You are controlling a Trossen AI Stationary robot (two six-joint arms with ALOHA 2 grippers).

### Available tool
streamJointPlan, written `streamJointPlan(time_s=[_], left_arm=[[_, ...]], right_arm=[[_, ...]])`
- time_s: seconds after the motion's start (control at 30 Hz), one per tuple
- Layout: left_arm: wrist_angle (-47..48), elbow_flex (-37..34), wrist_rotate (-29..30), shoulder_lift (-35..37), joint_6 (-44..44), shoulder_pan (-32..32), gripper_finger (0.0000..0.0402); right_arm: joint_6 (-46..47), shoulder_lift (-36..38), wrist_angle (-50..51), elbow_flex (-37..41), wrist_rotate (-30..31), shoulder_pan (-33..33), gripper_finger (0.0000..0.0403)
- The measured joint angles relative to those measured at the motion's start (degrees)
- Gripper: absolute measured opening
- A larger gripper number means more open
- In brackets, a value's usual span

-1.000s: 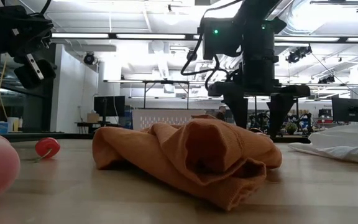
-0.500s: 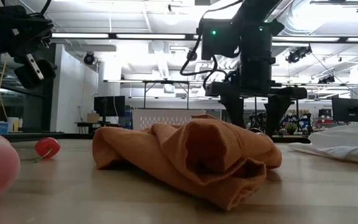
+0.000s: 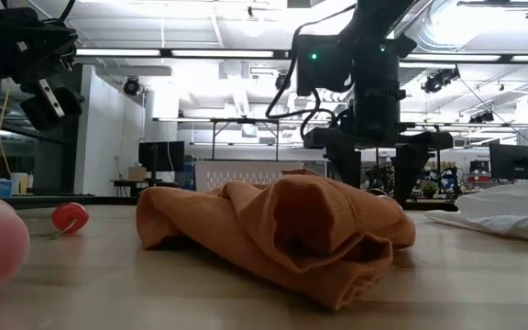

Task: Pick and placing Produce into tupperware
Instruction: Put the orange croissant into the white basket

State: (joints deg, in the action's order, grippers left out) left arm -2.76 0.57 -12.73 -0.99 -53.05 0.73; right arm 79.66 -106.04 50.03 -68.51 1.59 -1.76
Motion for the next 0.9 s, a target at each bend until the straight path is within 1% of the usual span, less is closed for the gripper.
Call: streamJointPlan(time_s=[0.07,0.17,0.33,0.7,0.9], left_arm=[[-0.03,0.01,-0.17,0.01,0.00,0.00,0.0001],[-0.02,0.00,-0.20,-0.01,0.01,-0.02,0.0001],[-0.05,0.01,-0.22,0.01,0.01,-0.01,0.0001],[-0.07,-0.01,-0.39,0.01,0.00,-0.02,0.0001],[-0.07,0.00,-0.74,0.01,-0.35,-0.01,0.0001]], right_arm=[[-0.32,0.00,0.13,0.00,-0.17,-0.05,0.0281],[-1.60,-0.67,-0.38,0.00,-2.03,-0.61,0.0281],[-1.69,-1.05,-0.36,0.02,-2.29,-0.64,0.0277],[-2.41,-1.05,-0.10,0.02,-2.54,-0.87,0.0208],[-2.77,-1.03,0.11,0.00,-2.52,-0.87,0.0198]])
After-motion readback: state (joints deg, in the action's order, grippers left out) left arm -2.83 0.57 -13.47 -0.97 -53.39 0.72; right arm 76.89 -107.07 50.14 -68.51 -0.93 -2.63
